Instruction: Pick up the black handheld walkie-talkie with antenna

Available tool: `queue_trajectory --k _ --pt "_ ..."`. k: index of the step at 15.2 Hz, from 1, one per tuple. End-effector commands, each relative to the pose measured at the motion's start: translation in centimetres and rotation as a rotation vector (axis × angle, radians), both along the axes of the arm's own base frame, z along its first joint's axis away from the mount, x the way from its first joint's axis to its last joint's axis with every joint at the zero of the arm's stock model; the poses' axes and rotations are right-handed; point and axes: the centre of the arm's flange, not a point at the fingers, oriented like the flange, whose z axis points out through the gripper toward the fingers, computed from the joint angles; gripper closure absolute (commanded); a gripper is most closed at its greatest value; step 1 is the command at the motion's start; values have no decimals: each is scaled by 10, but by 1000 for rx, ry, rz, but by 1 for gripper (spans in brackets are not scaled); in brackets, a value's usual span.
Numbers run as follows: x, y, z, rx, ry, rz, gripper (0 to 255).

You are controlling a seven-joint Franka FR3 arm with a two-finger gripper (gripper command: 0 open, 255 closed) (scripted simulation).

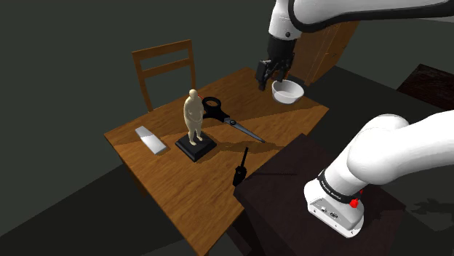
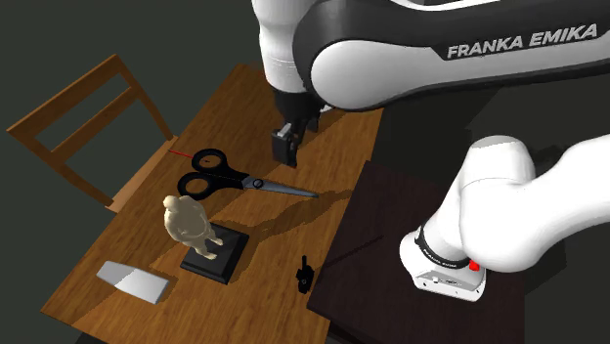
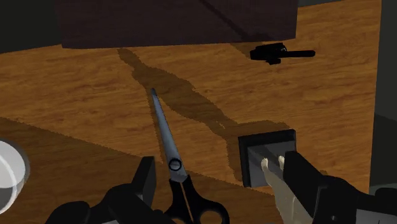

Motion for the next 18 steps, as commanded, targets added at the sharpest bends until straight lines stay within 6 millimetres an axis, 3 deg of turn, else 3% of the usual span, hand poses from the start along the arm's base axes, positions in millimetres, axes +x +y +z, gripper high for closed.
queue_trajectory --k 1,9,18 --pt "4 16 -21 -11 25 26 0" --pt "11 74 -115 -51 127 130 0" --pt "1 135 -224 -97 241 246 0"
